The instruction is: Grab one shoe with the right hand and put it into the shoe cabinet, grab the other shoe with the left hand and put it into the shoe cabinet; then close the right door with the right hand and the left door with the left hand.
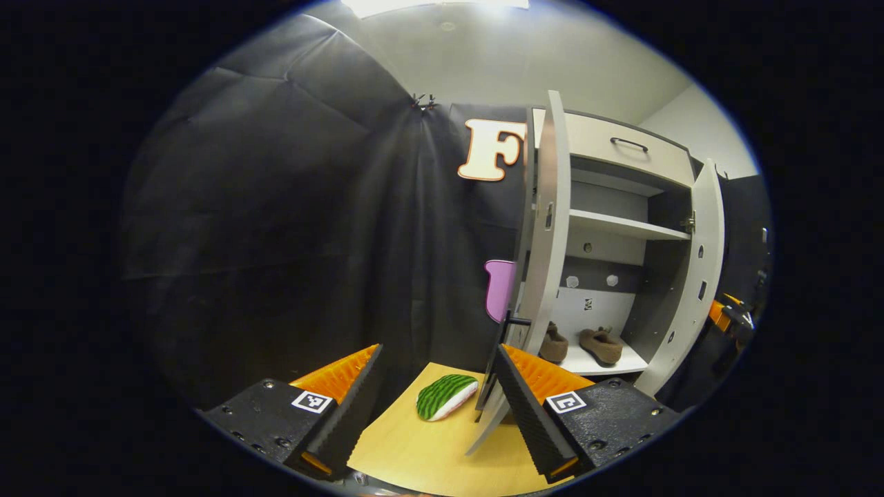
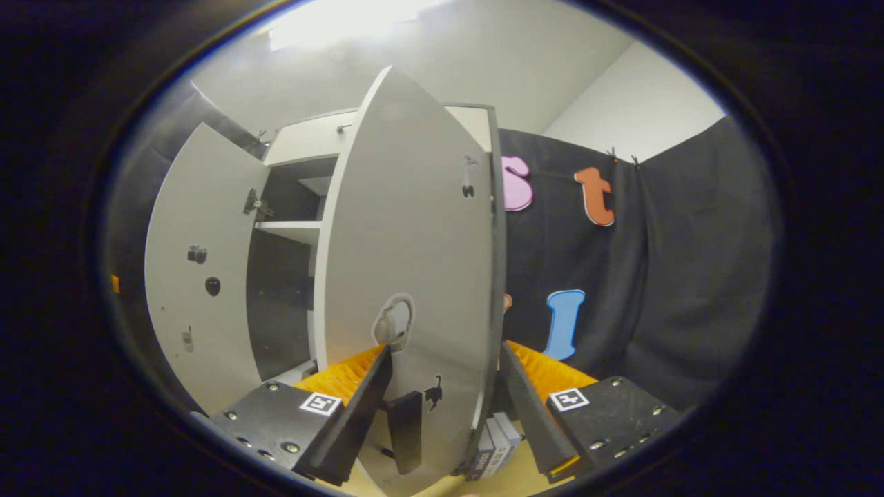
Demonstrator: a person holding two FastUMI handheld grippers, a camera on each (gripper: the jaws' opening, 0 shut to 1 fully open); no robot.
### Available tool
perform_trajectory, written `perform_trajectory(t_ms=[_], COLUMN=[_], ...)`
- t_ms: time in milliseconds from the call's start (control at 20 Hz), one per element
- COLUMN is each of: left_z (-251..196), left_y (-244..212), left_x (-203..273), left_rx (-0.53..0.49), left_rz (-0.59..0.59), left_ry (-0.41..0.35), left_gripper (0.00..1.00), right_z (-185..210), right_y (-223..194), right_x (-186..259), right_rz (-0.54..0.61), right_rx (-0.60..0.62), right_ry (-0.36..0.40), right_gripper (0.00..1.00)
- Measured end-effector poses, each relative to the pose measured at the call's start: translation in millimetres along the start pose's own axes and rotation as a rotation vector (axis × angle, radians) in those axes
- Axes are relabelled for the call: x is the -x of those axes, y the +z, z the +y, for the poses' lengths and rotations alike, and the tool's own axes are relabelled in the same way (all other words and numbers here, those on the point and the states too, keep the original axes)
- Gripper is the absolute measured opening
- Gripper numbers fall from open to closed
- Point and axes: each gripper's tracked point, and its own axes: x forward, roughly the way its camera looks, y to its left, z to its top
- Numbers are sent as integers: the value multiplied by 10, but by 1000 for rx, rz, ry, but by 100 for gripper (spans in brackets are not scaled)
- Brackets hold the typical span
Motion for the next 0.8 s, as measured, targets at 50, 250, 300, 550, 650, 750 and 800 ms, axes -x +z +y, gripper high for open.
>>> perform_trajectory(t_ms=[50,250,300,550,650,750,800], left_z=[38,162,199,315,335,355,370], left_y=[-28,-112,-119,-195,-225,-214,-189], left_x=[-6,51,42,-16,-46,-84,-120], left_rx=[5,12,12,22,28,33,34], left_rz=[6,23,26,41,45,37,31], left_ry=[9,37,44,69,75,78,79], left_gripper=[96,94,97,94,97,94,94], right_z=[153,502,523,735,749,766,774], right_y=[-39,-17,-21,-40,-52,-51,-48], right_x=[-45,-170,-152,-128,-103,-78,-55], right_rz=[4,-7,-12,-5,-1,3,3], right_rx=[-11,-7,-11,-26,-30,-36,-41], right_ry=[41,84,96,126,130,134,139], right_gripper=[92,95,95,94,94,94,94])
